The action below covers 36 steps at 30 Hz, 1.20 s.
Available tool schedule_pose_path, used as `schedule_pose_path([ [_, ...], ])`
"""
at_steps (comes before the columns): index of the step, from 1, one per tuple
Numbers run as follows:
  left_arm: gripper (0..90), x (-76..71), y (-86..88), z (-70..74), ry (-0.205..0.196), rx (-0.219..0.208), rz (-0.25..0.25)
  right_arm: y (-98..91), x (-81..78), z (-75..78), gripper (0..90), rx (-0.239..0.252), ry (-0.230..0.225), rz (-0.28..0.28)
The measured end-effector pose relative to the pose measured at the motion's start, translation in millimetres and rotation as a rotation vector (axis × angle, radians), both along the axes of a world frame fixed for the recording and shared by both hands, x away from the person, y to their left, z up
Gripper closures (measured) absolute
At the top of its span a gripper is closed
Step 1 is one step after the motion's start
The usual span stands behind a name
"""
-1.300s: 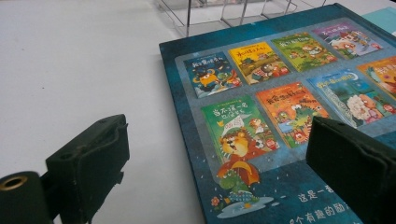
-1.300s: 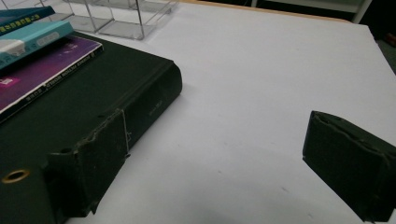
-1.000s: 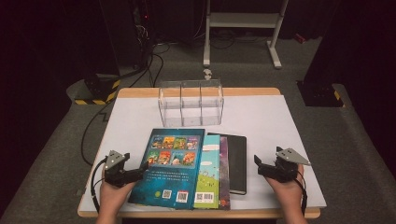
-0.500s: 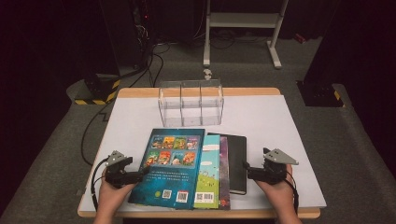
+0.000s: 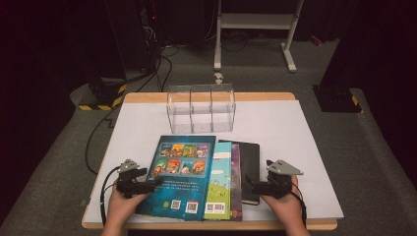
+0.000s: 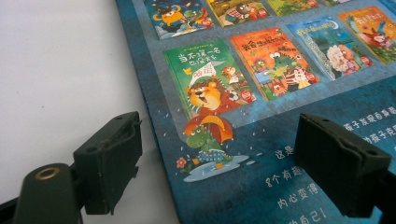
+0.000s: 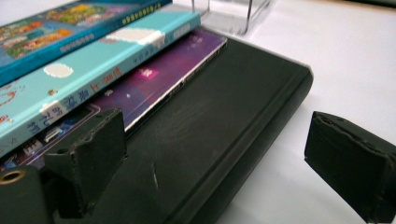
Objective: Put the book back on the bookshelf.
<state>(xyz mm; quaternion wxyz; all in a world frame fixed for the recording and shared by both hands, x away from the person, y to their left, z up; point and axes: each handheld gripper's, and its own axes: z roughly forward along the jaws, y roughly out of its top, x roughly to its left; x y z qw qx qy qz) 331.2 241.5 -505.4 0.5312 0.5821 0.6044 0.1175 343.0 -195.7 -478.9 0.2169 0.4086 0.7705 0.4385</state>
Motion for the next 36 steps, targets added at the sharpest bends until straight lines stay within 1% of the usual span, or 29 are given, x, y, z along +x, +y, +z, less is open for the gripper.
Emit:
schedule_pose_path([
  [3, 15.9, -0.1, -1.4, -1.0, -0.009, -0.018, -0.009, 1.0, -0.8, 0.7, 5.8, -0.014, 0.017, 0.004],
  [4, 15.9, 0.0, -2.1, -1.4, -0.009, -0.026, -0.015, 0.9, -1.3, 1.2, 6.4, -0.012, 0.013, 0.007],
  [7, 15.9, -0.4, -2.5, -1.7, -0.008, -0.027, -0.013, 1.4, -3.3, 2.4, 7.5, -0.016, -0.005, 0.01],
  [8, 16.2, -0.8, -2.9, -1.5, -0.006, -0.028, -0.007, 1.7, -3.9, 2.1, 7.9, -0.022, -0.012, 0.011],
  [10, 16.6, -2.0, -3.4, -2.3, -0.016, -0.04, 0.006, 2.5, -4.0, 1.5, 8.0, -0.024, -0.007, 0.022],
  [12, 17.4, -2.3, -2.8, -2.7, -0.013, -0.052, 0.016, 3.3, -4.0, 1.1, 9.3, -0.02, -0.004, 0.025],
  [15, 20.5, -2.2, -0.3, -1.9, -0.006, -0.056, 0.017, 4.4, -4.1, 1.3, 13.1, -0.01, -0.001, 0.042],
  [17, 22.5, -2.5, 1.1, -1.7, 0.004, -0.058, 0.016, 5.2, -4.3, 1.0, 13.1, -0.009, 0.001, 0.041],
  [19, 23.3, -2.7, 1.8, -1.7, 0.005, -0.054, 0.01, 5.5, -4.5, 0.9, 13.2, -0.009, 0.003, 0.04],
  [21, 25.1, -3.4, 2.2, -1.3, 0.006, -0.065, 0.011, 6.1, -4.7, 0.9, 13.4, -0.01, 0.004, 0.041],
  [22, 25.8, -3.9, 2.7, -1.1, 0.006, -0.06, 0.005, 6.2, -4.6, 0.8, 13.5, -0.008, 0.004, 0.043],
  [25, 27.3, -4.5, 2.8, -0.9, 0.007, -0.06, -0.002, 7.4, -5.0, 0.1, 12.4, -0.019, -0.002, 0.036],
  [27, 28.1, -5.2, 2.2, -0.4, 0.008, -0.062, -0.004, 8.2, -4.6, -0.7, 12.5, -0.022, 0.002, 0.033],
  [28, 28.4, -5.9, 0.5, -0.1, 0.005, -0.066, -0.009, 8.4, -4.3, -1.4, 12.5, -0.024, -0.005, 0.029],
  [29, 28.6, -6.5, -0.1, 0.1, 0.007, -0.061, -0.017, 8.5, -4.3, -1.5, 12.8, -0.024, -0.006, 0.027],
  [31, 29.1, -7.5, -3.2, 1.2, 0.007, -0.065, -0.026, 8.3, -4.2, -1.6, 13.0, -0.023, -0.007, 0.025],
  [33, 29.7, -8.6, -5.4, 1.9, 0.007, -0.06, -0.039, 8.2, -4.5, -1.5, 13.0, -0.024, -0.013, 0.022],
  [35, 29.8, -8.8, -7.2, 2.2, 0.006, -0.064, -0.036, 7.7, -4.9, -1.1, 13.1, -0.023, -0.018, 0.021],
  [36, 29.8, -9.4, -9.8, 3.0, 0.005, -0.058, -0.044, 7.4, -5.0, -0.9, 13.2, -0.023, -0.02, 0.02],
])
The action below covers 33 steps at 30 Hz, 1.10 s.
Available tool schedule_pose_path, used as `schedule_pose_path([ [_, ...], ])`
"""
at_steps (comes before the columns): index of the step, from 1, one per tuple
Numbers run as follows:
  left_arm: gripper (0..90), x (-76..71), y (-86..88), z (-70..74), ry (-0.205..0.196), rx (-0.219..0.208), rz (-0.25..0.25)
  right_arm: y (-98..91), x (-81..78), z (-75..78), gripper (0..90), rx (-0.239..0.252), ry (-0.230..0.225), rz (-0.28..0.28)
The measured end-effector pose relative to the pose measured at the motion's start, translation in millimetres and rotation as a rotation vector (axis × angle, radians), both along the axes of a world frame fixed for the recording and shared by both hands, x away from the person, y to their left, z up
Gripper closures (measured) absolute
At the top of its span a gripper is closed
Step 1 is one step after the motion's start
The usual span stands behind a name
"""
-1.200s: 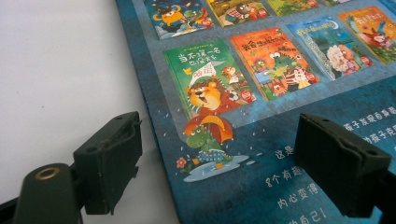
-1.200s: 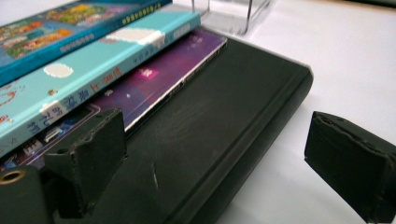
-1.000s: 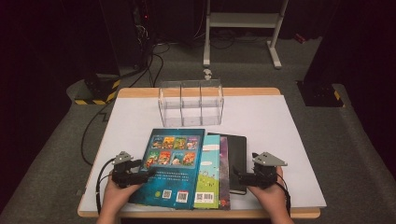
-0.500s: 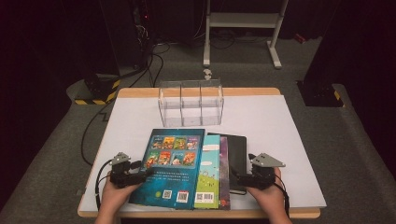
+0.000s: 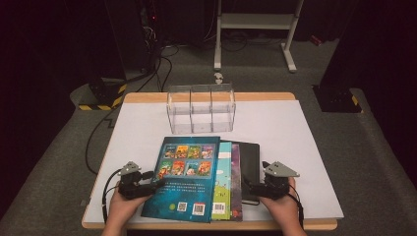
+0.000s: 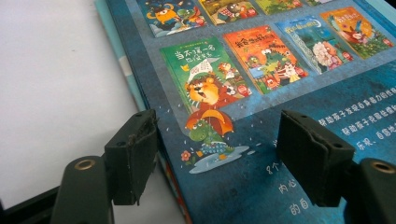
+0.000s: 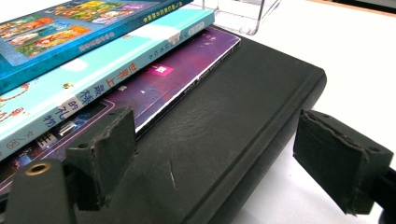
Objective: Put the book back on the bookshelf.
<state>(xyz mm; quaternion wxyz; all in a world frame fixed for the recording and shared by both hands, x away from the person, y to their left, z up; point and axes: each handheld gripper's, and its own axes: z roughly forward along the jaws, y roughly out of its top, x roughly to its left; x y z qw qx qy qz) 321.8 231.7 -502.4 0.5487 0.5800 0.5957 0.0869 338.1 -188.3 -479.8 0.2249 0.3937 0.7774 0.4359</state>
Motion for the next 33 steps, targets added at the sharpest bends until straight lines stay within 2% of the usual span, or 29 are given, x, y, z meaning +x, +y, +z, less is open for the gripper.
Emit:
schedule_pose_path([
  [8, 29.6, -4.7, -19.7, 5.1, -0.026, 0.046, -0.046, -3.2, -0.3, 1.2, 13.3, 0.005, -0.007, -0.011],
  [18, 29.6, -9.6, -40.9, 9.9, -0.045, 0.063, -0.069, -2.1, -2.5, 3.3, 13.4, 0.012, -0.019, -0.006],
  [26, 29.7, -13.0, -51.7, 12.4, -0.068, 0.088, -0.088, 0.2, -5.1, 7.2, 13.9, 0.034, -0.016, -0.001],
  [33, 29.9, -14.8, -57.7, 14.0, -0.078, 0.108, -0.095, 6.6, -10.7, 11.5, 13.5, 0.057, -0.027, 0.027],
])
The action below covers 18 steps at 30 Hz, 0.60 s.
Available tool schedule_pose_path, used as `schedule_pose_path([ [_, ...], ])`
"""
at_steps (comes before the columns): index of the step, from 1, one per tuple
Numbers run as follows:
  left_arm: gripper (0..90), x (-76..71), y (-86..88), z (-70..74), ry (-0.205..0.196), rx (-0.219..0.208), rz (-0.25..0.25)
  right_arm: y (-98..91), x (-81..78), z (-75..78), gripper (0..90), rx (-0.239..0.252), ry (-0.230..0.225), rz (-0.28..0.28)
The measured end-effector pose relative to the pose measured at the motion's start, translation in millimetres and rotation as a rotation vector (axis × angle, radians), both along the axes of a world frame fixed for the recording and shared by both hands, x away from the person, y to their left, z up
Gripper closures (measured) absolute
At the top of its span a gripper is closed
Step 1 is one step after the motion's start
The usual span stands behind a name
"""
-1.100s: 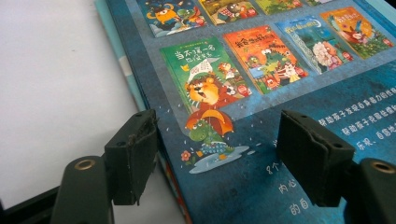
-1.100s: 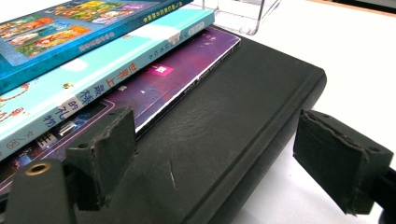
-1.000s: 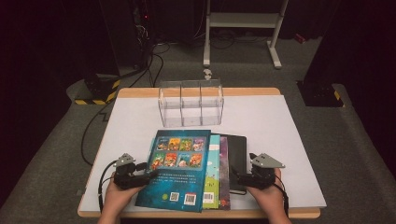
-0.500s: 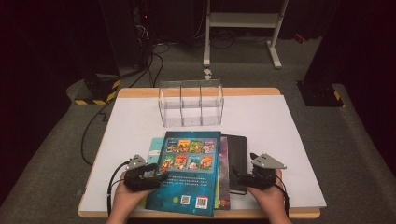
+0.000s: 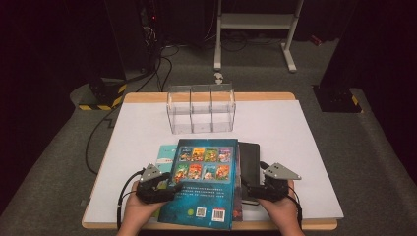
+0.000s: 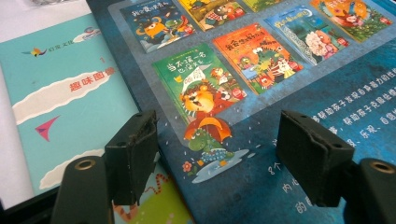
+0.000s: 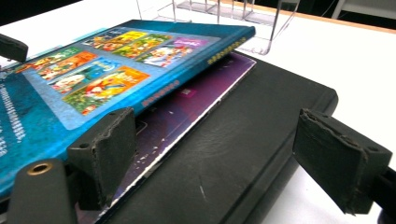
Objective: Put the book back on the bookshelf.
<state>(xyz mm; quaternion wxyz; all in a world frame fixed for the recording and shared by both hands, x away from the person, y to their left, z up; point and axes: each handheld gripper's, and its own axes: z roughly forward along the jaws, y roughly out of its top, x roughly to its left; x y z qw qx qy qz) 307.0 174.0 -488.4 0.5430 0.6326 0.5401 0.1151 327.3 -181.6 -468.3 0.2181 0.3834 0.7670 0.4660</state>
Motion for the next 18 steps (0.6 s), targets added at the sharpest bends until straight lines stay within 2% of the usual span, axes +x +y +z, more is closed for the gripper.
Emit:
schedule_pose_path([
  [6, 30.5, -1.9, -6.2, 1.4, -0.017, 0.015, -0.006, 1.1, -3.3, 3.2, 13.0, 0.018, -0.007, 0.009],
  [7, 34.2, -3.8, -7.2, 2.3, -0.03, -0.007, -0.041, 1.7, -4.0, 3.8, 12.9, 0.019, -0.009, 0.012],
  [8, 42.4, -5.9, -11.0, 3.5, -0.031, -0.058, -0.085, 2.4, -4.7, 4.2, 12.9, 0.016, -0.01, 0.014],
  [9, 41.4, -7.6, -17.4, 3.9, -0.038, -0.079, -0.099, 3.3, -5.3, 4.4, 13.0, 0.013, -0.012, 0.017],
  [10, 41.1, -10.2, -24.7, 3.1, -0.071, -0.018, -0.097, 4.0, -6.1, 4.4, 12.9, 0.006, -0.014, 0.019],
  [11, 41.1, -12.1, -30.3, 4.7, -0.089, 0.008, -0.097, 4.6, -7.0, 4.3, 12.7, -0.001, -0.018, 0.018],
  [12, 41.1, -12.8, -33.7, 6.4, -0.084, 0.017, -0.11, 4.7, -7.6, 4.2, 12.5, -0.003, -0.021, 0.018],
  [14, 37.0, -12.6, -35.6, 7.2, -0.088, 0.024, -0.108, 4.3, -8.1, 4.1, 12.0, -0.002, -0.02, 0.017],
  [16, 35.1, -8.5, -30.0, 7.0, -0.077, 0.035, -0.083, 1.6, -8.7, 4.6, 11.8, 0.004, -0.022, 0.013],
  [17, 33.2, -2.8, -18.6, 5.4, -0.056, 0.04, -0.037, -1.5, -9.2, 4.9, 11.7, 0.01, -0.022, 0.006],
  [18, 31.9, 0.9, -11.3, 4.9, -0.033, 0.018, -0.008, -2.4, -9.2, 4.9, 11.7, 0.011, -0.022, 0.003],
])
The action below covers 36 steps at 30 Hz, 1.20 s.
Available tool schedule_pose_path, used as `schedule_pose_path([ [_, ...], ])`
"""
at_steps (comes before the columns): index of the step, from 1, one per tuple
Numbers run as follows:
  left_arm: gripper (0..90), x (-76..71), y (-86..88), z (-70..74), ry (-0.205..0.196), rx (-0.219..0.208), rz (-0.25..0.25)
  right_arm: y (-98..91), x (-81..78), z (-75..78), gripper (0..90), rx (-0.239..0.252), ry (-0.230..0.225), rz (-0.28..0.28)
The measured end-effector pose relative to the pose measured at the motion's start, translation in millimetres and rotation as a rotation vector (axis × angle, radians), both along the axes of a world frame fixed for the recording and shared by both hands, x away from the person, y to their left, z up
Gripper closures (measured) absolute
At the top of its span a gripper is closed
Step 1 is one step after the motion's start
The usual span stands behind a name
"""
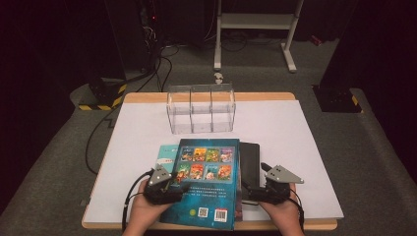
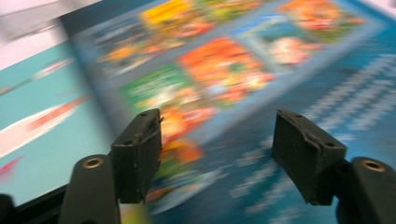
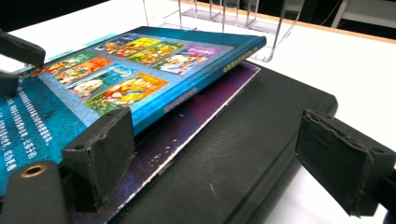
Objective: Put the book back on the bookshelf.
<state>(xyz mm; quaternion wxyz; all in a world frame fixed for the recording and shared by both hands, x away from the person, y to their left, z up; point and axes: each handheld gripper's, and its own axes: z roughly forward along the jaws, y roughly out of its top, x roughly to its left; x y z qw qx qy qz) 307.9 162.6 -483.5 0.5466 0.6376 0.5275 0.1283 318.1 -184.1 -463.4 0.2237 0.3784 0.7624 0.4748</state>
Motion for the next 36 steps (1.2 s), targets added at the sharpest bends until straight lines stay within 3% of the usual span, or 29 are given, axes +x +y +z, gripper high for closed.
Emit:
schedule_pose_path([
  [1, 31.4, 0.0, 0.0, 0.0, 0.0, 0.0, 0.0, -1.1, 0.3, -0.1, 11.7, 0.002, 0.002, 0.001],
  [2, 31.5, 5.2, 13.1, -1.3, 0.028, -0.048, 0.046, -1.6, 0.6, -0.3, 11.7, 0.004, 0.005, -0.002],
  [4, 31.1, 8.0, 18.9, -4.1, 0.051, -0.073, 0.064, -1.5, 1.1, -0.7, 11.6, 0.007, 0.007, -0.003],
  [6, 29.6, 8.5, 18.4, -6.6, 0.064, -0.07, 0.056, -0.3, 1.7, -1.1, 11.4, 0.009, 0.009, 0.003],
  [10, 31.5, 6.9, 12.9, -7.7, 0.072, -0.108, 0.029, 2.6, 1.9, -0.6, 10.7, 0.027, 0.015, 0.017],
  [16, 30.9, 6.4, 12.3, -8.1, 0.076, -0.113, 0.037, 8.6, 1.3, -0.3, 10.3, 0.047, 0.027, 0.032],
  [19, 31.0, 6.1, 10.3, -7.9, 0.075, -0.117, 0.041, 11.8, 0.3, -0.8, 11.1, 0.016, 0.022, 0.019],
  [22, 31.0, 5.9, 8.9, -7.5, 0.077, -0.117, 0.039, 12.0, 0.1, -0.8, 11.7, 0.019, 0.024, 0.022],
  [27, 31.0, 5.7, 4.9, -6.3, 0.076, -0.107, 0.029, 12.1, -5.5, 2.4, 14.4, 0.022, -0.002, 0.024],
  [36, 31.0, 3.7, -6.8, -5.2, 0.06, -0.114, 0.001, 16.9, -7.4, 1.3, 16.5, 0.035, 0.036, 0.071],
])
